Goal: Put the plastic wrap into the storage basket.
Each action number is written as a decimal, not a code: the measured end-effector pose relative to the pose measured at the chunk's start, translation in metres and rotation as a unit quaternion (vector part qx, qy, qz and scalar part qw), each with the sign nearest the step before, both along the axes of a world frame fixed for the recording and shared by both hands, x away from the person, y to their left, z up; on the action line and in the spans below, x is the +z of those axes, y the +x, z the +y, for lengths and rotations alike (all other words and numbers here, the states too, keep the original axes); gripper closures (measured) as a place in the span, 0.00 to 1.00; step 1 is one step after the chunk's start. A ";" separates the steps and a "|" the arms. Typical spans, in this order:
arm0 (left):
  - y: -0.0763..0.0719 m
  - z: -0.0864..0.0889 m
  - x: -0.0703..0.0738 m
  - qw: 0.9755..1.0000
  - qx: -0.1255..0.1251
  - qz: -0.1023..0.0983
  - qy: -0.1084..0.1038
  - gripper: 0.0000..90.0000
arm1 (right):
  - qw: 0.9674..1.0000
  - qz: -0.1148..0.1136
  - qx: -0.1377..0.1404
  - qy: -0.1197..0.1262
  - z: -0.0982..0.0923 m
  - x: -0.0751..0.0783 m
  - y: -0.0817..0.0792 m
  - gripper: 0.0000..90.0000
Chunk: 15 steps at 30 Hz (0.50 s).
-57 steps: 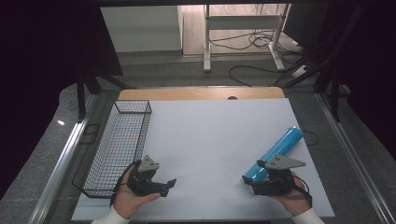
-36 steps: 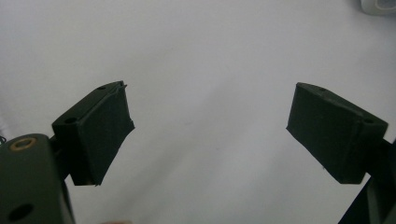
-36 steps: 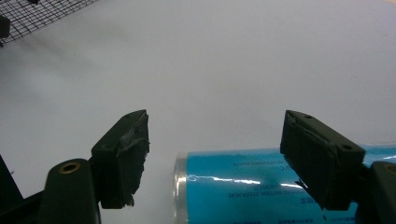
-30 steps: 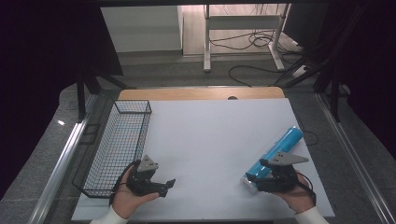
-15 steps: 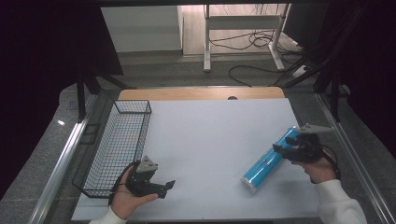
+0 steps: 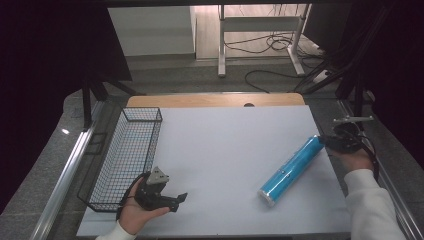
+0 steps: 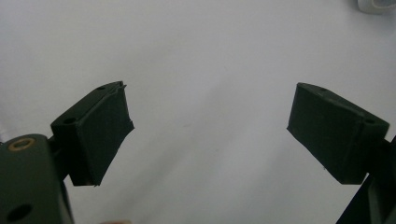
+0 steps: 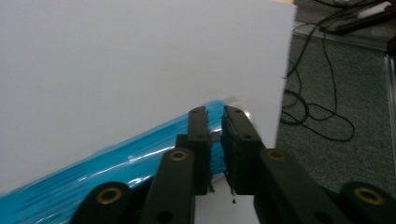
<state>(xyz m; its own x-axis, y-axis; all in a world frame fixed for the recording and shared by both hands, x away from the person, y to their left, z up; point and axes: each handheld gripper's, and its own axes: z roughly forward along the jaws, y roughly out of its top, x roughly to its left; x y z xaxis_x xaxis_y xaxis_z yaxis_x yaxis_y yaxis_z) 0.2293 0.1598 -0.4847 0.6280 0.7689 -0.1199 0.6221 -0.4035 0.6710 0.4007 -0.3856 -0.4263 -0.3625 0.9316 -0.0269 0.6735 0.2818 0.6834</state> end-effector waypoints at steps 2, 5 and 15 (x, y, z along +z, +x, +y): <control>0.000 0.001 0.000 1.000 0.002 0.000 0.000 0.14 | 1.000 0.003 -0.013 -0.002 -0.009 -0.003 0.009 0.97; 0.000 0.001 0.000 1.000 0.004 0.000 0.000 0.14 | 0.999 0.013 -0.033 -0.003 -0.025 -0.013 0.024 1.00; 0.001 0.001 -0.002 1.000 0.006 0.002 0.004 0.14 | 0.998 0.027 -0.050 -0.023 -0.036 -0.031 0.048 1.00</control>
